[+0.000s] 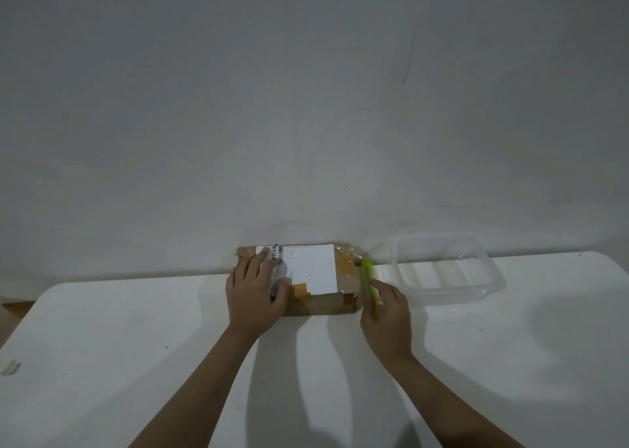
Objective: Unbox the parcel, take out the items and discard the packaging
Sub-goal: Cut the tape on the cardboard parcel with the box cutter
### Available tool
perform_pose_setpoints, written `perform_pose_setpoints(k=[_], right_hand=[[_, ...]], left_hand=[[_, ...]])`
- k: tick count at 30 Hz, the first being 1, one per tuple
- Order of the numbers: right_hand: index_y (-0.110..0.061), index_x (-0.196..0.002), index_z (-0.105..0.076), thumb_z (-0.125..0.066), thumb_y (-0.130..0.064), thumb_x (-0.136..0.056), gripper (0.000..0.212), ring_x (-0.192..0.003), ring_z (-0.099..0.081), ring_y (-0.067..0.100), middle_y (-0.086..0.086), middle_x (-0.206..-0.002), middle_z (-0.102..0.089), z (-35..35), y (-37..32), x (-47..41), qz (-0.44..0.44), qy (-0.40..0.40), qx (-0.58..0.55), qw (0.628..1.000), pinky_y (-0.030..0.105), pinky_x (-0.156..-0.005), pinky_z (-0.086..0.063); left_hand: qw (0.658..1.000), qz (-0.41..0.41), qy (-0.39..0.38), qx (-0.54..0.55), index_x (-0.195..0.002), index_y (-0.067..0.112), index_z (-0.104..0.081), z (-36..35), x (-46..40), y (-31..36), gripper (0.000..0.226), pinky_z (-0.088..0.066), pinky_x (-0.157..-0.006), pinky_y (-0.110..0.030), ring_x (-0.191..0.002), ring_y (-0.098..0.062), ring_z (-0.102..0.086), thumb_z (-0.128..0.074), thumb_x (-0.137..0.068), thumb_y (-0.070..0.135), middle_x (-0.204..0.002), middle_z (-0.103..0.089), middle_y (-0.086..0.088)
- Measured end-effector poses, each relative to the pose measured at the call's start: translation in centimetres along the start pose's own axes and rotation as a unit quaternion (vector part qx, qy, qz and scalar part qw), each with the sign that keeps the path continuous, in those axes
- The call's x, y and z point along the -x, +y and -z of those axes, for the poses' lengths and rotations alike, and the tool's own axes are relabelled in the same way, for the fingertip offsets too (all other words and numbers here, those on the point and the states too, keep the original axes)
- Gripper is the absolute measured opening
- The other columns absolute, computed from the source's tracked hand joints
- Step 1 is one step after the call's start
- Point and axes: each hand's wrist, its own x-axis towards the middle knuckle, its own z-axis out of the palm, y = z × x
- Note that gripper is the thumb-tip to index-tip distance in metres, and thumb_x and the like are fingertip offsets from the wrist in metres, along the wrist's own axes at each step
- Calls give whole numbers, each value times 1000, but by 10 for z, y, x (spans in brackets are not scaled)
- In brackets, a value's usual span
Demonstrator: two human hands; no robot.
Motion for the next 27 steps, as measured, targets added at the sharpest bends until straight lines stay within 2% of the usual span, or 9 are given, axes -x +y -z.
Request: perform_pose_setpoints(k=[4, 7, 10, 12, 14, 18, 21, 24, 27], right_hand=[[-6, -102, -67, -69, -3, -76, 27, -86, -59, 33, 11, -91, -69, -1, 8, 11, -13, -8, 59, 998, 34, -71, -46], [-8, -99, -68, -68, -4, -76, 24, -80, -59, 32, 11, -86, -67, 0, 5, 9, -34, -16, 68, 997, 33, -68, -45], [-10, -108, -68, -64, -7, -81, 28, -81, -59, 28, 10, -92, -58, 4, 0, 1, -87, -50, 54, 994, 32, -74, -48], [-12, -116, -65, -63, -7, -83, 34, -79, -55, 22, 8, -95, -52, 7, 0, -3, -102, -80, 32, 991, 25, -76, -44], [-11, -118, -64, -63, -6, -83, 35, -82, -54, 19, 10, -99, -55, 10, 1, -4, -110, -96, 21, 989, 20, -77, -40], [-12, -112, -67, -67, -8, -82, 31, -83, -58, 18, 9, -105, -63, 18, -5, 3, -161, -92, -31, 982, 23, -77, -48], [-19, -106, -68, -70, -10, -81, 27, -70, -56, 9, -1, -98, -62, 27, -18, 10, -145, -48, -82, 985, 11, -62, -45], [-24, -102, -67, -72, -10, -79, 28, -69, -56, 10, -9, -95, -63, 33, -36, 10, -89, -8, -139, 986, 12, -59, -47], [-24, -102, -67, -73, -9, -78, 29, -70, -56, 6, -11, -94, -63, 26, -48, -2, -33, -30, -158, 986, 15, -58, -48]], left_hand=[[1000, -3, 1, -2, -110, 24, -64, -1, 0, 0, 39, -42, -88, -38, -117, -22, -53, -48, -81, 44, -131, -58, 2], [1000, -7, 1, -3, -110, 24, -64, -1, 0, 0, 39, -42, -89, -39, -118, -23, -53, -48, -81, 44, -131, -58, 1], [1000, -11, 7, -8, -109, 23, -65, -2, 0, 0, 39, -42, -88, -39, -117, -23, -53, -47, -82, 44, -130, -59, 0], [1000, -12, 10, -12, -109, 22, -65, -3, 1, 0, 39, -41, -89, -39, -117, -23, -53, -47, -82, 43, -130, -59, 0], [1000, -12, 10, -14, -109, 22, -65, -4, 1, -1, 39, -40, -90, -39, -118, -23, -53, -47, -82, 43, -131, -58, 0], [1000, -14, 14, -11, -109, 22, -65, -5, 2, -2, 38, -40, -91, -40, -118, -23, -53, -47, -82, 42, -131, -59, -1], [1000, -15, 16, -14, -109, 21, -65, -4, 2, -2, 39, -41, -89, -40, -118, -24, -53, -47, -82, 43, -130, -59, -1], [1000, -18, 19, -15, -109, 21, -65, -3, 2, -2, 39, -42, -89, -40, -118, -24, -53, -46, -83, 43, -130, -59, -2], [1000, -20, 19, -9, -109, 21, -65, -2, 2, -1, 39, -41, -89, -38, -118, -24, -54, -46, -83, 43, -130, -59, -1]])
